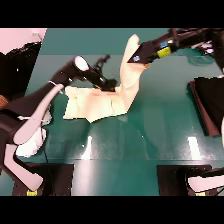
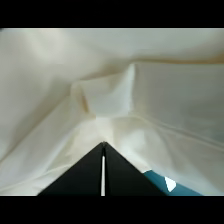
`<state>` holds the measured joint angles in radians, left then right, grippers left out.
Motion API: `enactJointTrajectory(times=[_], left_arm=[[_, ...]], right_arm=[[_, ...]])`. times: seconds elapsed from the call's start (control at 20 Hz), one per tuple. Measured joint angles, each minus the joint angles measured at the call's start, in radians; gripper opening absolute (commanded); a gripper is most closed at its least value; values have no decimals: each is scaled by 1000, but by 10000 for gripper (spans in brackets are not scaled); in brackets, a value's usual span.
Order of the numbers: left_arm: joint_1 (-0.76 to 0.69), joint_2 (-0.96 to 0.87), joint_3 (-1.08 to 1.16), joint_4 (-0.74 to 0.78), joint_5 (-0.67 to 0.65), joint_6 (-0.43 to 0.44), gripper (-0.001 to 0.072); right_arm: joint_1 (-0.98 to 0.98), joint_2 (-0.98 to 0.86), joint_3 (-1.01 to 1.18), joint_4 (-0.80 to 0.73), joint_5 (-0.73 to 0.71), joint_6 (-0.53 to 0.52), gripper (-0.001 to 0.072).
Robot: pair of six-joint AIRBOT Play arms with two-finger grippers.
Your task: Fold the shirts.
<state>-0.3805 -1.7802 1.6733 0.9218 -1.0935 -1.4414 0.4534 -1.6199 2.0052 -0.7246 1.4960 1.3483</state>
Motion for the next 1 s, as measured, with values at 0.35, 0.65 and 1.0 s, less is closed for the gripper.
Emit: enactJointTrajectory(times=[0.35, 0.65, 1.0], left_arm=[[317, 179, 99, 174, -161, 5, 29], [484, 252, 114, 204, -258, 10, 29], [513, 264, 116, 158, -299, 25, 29]], right_arm=[[254, -170, 14, 95, -223, -102, 438], [374, -285, 10, 114, -393, -176, 545], [168, -146, -277, -69, -282, -107, 549]])
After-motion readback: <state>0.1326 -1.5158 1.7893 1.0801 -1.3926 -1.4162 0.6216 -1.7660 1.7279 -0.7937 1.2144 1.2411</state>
